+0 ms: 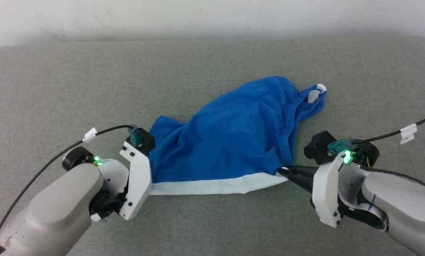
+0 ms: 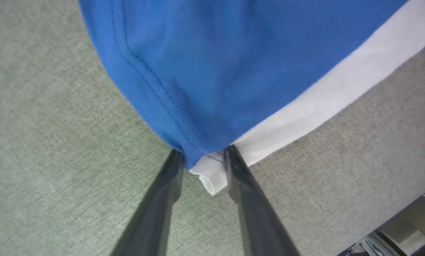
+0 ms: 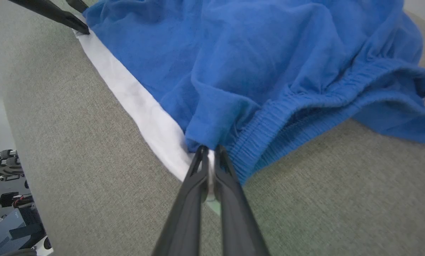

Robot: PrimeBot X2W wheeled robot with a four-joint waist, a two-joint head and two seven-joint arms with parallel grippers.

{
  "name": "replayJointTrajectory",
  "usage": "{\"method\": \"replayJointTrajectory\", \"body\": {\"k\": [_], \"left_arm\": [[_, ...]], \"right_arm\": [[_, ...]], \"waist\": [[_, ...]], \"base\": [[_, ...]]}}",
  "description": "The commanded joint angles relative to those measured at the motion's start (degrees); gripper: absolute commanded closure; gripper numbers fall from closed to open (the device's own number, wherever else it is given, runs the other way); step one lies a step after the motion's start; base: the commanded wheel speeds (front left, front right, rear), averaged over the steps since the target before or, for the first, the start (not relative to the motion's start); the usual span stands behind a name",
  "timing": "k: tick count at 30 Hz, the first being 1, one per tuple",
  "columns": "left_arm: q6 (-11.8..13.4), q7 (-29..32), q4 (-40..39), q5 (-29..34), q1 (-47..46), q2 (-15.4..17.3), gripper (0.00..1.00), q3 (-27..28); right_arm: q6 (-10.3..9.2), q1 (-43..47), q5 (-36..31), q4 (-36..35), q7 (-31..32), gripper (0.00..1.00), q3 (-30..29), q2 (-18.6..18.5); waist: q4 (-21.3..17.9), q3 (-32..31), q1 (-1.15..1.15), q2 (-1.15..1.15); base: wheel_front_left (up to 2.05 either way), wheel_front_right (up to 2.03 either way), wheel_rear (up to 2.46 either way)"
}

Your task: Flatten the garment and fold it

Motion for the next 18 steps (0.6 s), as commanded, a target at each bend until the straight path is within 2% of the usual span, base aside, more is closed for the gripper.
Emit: {"method": "replayJointTrajectory", "body": {"k": [1,5,10,13,18], "left_arm": [[-0.04,-0.72,0.89,-0.68,1.48,-0.73,1.00,-1.88],[-0.04,-7.82,0.03,-2.28,0.20,0.32,1.00,-1.12],[-0.04,-17.58,-1.25,-5.18,-1.10,1.38,1.00,3.91],[0.11,-20.61,-1.95,-6.23,-2.79,1.78,1.00,6.68],[2.05,-24.14,-3.62,-6.52,-7.57,1.36,1.00,10.98]], "right_arm": [[-0.04,-0.56,-0.46,0.12,-0.88,1.00,0.08,0.39],[-0.04,-0.55,-0.68,-0.11,-4.28,1.00,-0.30,-0.17],[-0.04,-1.50,0.78,-1.92,-9.49,1.00,-3.83,-1.96],[-0.04,-3.17,1.03,-3.05,-11.13,1.00,-6.33,-3.06],[-0.04,-7.64,1.02,-3.22,-12.36,1.00,-11.17,-4.04]], "waist": [[0.03,-0.63,0.00,-0.01],[0.15,-2.84,0.00,-0.01],[0.35,-6.11,0.00,-0.01],[0.44,-7.23,0.00,-0.01],[0.57,-6.77,0.00,-0.01]], "base": [[0.00,0.00,0.00],[0.00,0.00,0.00],[0.00,0.00,0.00],[0.00,0.00,0.00],[0.00,0.00,0.00]]}}
